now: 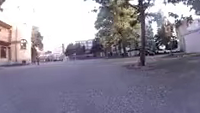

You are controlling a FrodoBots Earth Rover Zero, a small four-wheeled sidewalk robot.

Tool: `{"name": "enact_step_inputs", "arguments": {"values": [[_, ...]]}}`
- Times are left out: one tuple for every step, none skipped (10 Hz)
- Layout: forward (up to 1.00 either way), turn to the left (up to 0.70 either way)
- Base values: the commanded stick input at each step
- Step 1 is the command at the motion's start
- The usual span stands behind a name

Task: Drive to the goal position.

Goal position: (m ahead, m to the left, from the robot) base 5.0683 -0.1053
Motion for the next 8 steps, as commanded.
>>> {"name": "enact_step_inputs", "arguments": {"values": [[0.0,0.0],[0.0,0.0],[0.19,0.0],[0.69,0.0],[0.7,0.0],[0.7,0.0],[0.7,0.0],[0.7,0.0]]}}
